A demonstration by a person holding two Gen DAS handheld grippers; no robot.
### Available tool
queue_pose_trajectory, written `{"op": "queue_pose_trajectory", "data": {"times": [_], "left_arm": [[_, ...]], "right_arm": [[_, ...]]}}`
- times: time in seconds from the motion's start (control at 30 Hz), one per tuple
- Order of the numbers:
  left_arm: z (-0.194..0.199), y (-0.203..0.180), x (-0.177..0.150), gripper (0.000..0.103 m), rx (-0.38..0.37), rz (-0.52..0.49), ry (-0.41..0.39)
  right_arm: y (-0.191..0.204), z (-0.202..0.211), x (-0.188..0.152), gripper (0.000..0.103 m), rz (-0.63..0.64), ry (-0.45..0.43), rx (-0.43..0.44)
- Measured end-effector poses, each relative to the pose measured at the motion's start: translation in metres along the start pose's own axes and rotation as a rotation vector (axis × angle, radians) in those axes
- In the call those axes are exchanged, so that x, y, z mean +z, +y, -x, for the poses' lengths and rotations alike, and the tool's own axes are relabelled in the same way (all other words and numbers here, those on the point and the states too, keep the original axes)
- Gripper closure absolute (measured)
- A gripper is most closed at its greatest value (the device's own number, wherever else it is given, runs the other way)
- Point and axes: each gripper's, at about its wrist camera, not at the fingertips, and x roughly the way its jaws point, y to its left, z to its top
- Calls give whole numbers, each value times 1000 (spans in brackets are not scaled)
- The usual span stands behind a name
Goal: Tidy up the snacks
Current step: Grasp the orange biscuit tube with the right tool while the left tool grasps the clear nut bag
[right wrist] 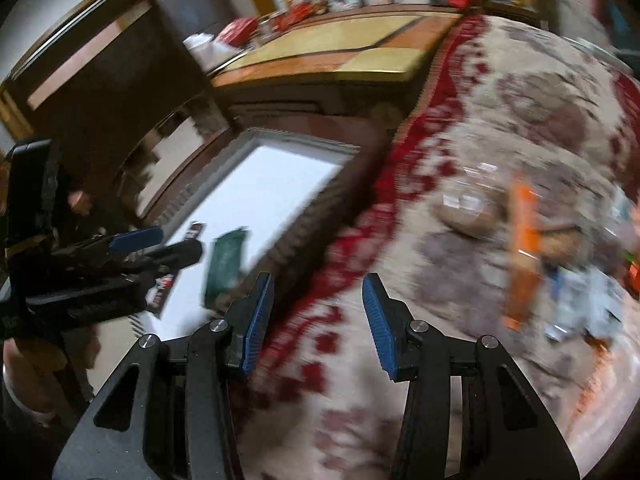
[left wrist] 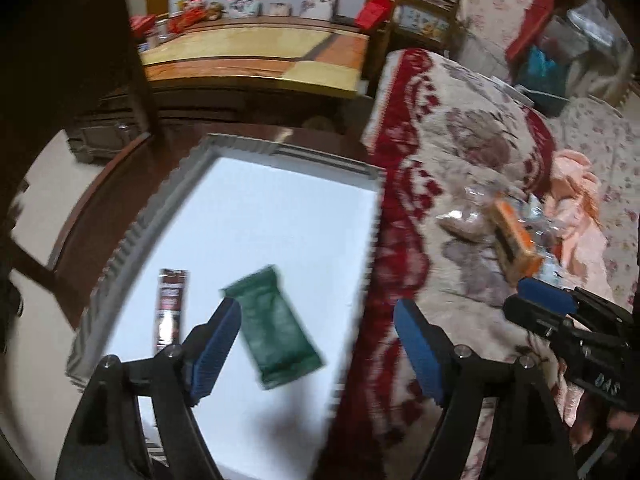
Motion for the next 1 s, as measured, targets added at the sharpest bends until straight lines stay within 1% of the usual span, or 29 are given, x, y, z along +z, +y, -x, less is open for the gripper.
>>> {"op": "queue_pose_trajectory", "data": {"times": [0.03,0.1,0.23,0.3,0.37,0.43,0.53,0.6,0.67,0.73,0.77,0.8,0.83,0.93,1.0], "left_arm": [[-2,-7,1,22,-9,-10,2],[-6,-20,2,22,-19,-25,9],[-17,-47,10,22,-56,-42,33],[-25,-61,16,22,-79,-50,43],[-34,-75,23,22,-88,-60,53],[-44,-88,30,22,-90,-73,63],[-55,-101,39,22,-81,-93,83],[-59,-105,41,22,-80,-97,88],[-61,-106,43,22,-83,-97,92],[-64,-107,45,22,-83,-99,95],[-66,-106,46,22,-80,-101,97],[-67,-106,47,22,-78,-101,98],[-69,-106,48,22,-76,-102,100],[-74,-106,53,22,-78,-109,103],[-78,-106,57,22,-73,-117,105]], "right_arm": [[-11,5,-3,52,-18,-6,-13],[-39,19,-12,46,-73,-22,-48],[-92,36,-30,46,-178,-34,-112],[-109,41,-35,46,-216,-36,-135],[-126,45,-38,46,-254,-41,-140],[-135,47,-37,46,-278,-52,-123],[-136,44,-26,46,-303,-63,-84],[-136,35,-10,46,-314,-59,-58],[-133,26,6,46,-303,-50,-55],[-128,18,16,46,-291,-41,-71],[-125,11,24,45,-284,-32,-80],[-123,5,29,41,-279,-18,-91],[-123,0,32,41,-274,-6,-103],[-119,-23,44,41,-239,53,-158],[-122,-39,47,43,-227,87,-173]]}}
